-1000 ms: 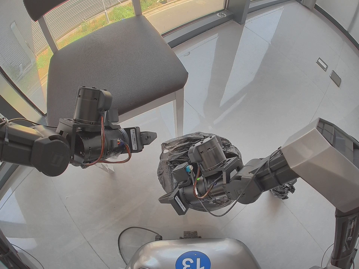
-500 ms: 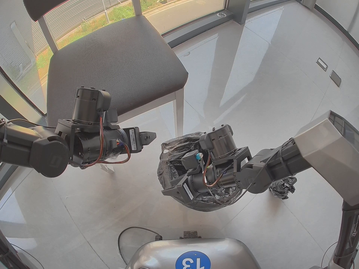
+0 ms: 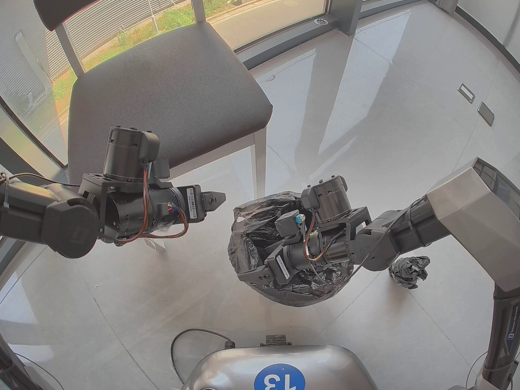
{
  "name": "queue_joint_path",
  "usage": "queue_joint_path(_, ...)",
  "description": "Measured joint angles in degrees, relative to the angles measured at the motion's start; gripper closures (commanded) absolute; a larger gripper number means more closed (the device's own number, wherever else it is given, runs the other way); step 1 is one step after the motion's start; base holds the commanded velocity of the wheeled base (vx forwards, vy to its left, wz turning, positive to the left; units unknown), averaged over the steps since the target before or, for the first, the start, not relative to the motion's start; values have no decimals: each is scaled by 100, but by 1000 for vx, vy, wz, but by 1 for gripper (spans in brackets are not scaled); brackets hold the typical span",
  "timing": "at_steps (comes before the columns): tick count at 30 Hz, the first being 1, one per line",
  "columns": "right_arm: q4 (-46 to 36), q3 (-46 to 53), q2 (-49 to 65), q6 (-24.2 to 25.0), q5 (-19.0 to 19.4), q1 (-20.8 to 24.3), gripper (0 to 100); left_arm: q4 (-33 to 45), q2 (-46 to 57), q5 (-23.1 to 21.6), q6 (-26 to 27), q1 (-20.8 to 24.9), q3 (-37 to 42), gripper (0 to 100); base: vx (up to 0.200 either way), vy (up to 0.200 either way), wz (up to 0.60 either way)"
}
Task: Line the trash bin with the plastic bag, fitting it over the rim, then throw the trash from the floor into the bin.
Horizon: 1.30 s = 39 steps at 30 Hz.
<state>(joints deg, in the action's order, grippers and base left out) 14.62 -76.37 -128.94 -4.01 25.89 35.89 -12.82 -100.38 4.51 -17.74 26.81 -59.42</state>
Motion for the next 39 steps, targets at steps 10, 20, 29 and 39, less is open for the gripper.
queue_joint_path(10,21,-157,-210,21,-1,-9,100,-37,-9,-6,1,0,-4,0,0,0,0)
queue_joint_path(20,11,-334,-317,300,-6,165,100,-116,-39,-17,0,0,10,0,0,0,0)
queue_joint_path(29,7,-590,-400,450,-4,429,100,-116,-43,-22,0,0,10,0,0,0,0)
queue_joint_path(39,13,-562,-262,414,-17,274,0,-116,-41,-16,-7,-2,10,0,0,0,0)
